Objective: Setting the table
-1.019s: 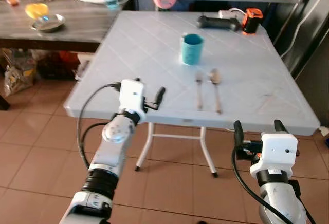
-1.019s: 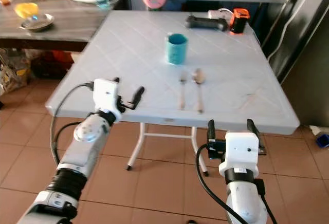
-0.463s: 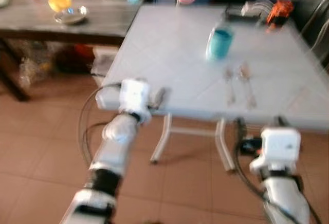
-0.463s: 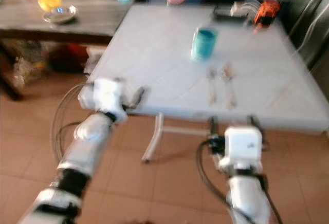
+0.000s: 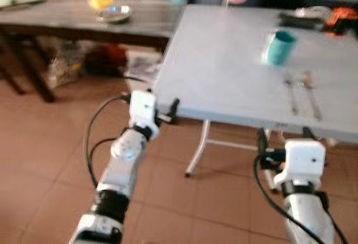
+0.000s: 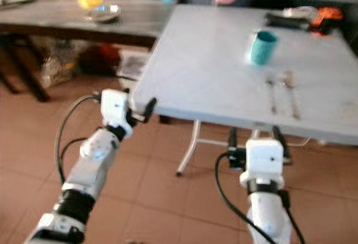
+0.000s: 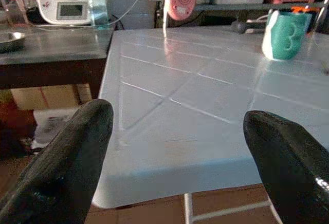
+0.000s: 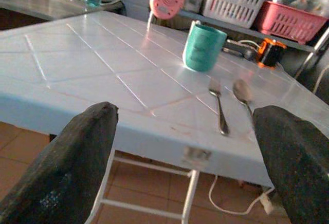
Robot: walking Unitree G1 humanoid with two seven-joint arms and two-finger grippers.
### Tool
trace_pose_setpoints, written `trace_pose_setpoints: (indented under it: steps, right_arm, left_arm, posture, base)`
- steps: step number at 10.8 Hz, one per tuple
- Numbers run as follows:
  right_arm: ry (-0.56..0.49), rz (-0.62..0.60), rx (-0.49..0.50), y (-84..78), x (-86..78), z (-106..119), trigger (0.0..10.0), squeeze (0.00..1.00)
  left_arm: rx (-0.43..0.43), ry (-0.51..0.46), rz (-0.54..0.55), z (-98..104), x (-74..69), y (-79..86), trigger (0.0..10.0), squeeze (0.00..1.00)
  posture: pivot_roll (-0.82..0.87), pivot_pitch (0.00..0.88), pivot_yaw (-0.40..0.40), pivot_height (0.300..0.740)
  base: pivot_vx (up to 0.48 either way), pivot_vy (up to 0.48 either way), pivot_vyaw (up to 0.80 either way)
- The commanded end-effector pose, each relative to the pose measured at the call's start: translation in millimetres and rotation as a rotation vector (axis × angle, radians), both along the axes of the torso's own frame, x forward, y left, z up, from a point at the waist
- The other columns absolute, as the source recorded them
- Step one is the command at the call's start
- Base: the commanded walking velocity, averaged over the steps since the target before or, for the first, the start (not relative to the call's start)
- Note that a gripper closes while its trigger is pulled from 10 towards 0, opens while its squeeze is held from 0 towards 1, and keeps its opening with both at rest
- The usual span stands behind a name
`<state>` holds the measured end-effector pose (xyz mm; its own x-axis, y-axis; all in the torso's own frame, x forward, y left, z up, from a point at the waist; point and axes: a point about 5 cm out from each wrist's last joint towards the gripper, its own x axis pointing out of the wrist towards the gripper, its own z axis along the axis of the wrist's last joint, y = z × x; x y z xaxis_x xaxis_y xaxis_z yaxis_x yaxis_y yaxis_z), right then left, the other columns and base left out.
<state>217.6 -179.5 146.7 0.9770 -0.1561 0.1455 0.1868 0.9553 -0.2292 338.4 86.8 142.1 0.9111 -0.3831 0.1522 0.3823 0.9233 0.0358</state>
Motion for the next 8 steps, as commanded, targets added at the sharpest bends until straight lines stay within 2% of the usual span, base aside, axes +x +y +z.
trace_pose_setpoints:
  steps: [1, 2, 6, 8]
  right_arm:
    - [-0.028, -0.049, -0.036, -6.8, -1.8, 6.1, 10.0, 0.00]
    - [-0.037, -0.080, -0.054, -10.9, -1.7, 7.9, 10.0, 0.00]
    - [-0.040, -0.098, -0.062, -13.5, -0.8, 9.1, 10.0, 0.00]
    - [-0.044, -0.102, -0.061, -14.2, -0.6, 9.9, 10.0, 0.00]
  left_arm:
    - [0.001, -0.022, 0.022, 2.9, -2.0, -1.0, 10.0, 0.00]
    - [0.004, -0.025, 0.016, 2.4, -3.1, -1.3, 10.0, 0.00]
    - [0.001, -0.015, -0.019, 1.5, -6.2, -7.5, 10.0, 0.00]
    - [0.006, -0.019, -0.044, 2.4, -7.2, -10.2, 10.0, 0.00]
  posture:
    - [0.03, 0.119, 0.028, 0.740]
    - [0.02, 0.117, 0.025, 0.740]
    - [0.02, 0.118, 0.026, 0.740]
    - [0.01, 0.120, 0.032, 0.740]
  base:
    - [0.000, 0.000, 0.00]
    - [0.000, 0.000, 0.00]
    - [0.000, 0.000, -0.80]
    - [0.000, 0.000, -0.21]
